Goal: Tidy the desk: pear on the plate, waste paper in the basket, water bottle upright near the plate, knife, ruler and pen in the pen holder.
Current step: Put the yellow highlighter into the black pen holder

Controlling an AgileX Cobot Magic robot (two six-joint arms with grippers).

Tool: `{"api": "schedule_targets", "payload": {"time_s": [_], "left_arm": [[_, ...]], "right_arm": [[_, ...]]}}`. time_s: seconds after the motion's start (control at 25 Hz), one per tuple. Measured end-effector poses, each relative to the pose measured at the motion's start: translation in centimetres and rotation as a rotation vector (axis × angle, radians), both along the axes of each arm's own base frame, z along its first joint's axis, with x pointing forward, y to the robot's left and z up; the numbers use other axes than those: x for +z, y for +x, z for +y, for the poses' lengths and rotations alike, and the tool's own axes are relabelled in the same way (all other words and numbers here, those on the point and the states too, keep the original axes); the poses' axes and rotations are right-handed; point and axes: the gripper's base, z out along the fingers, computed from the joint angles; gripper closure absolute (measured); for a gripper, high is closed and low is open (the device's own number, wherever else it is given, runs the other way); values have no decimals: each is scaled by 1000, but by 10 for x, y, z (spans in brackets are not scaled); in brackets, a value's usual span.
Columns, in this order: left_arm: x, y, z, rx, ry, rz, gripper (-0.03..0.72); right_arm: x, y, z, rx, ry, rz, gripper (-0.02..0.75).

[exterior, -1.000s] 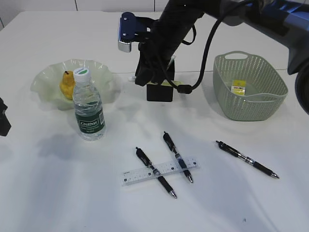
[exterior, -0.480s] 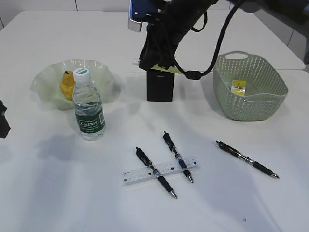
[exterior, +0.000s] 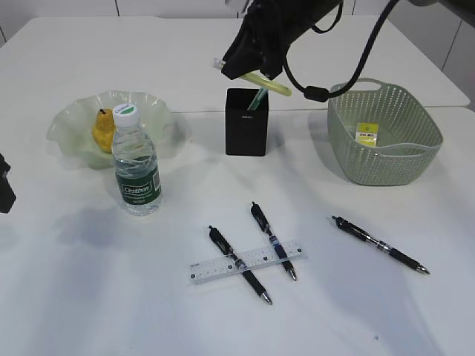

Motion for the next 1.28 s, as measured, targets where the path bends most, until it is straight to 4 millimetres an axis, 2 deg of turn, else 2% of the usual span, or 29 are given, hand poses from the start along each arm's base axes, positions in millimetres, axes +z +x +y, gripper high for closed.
{"api": "schedule_targets", "payload": {"time_s": [0.28,0.64,0.84,1.16,1.28], "left_arm": [[0,0,-1,8,-20,4,178],[0,-1,-2,9,-22,13,178],[-1,-2,-2,10,-22,20,178],[-1,-2,-2,10,-22,27,178],[-1,-2,-2,10,-22,27,178]], "right_arm": [[3,7,-13,11,146,-1,605],[-13,21,-7,14,317,-14,605],[-31,30,-5,2,357,-28,605],[-40,47,-6,-84,478,-101,605],[-50,52,-5,-109,524,-90,605]]}}
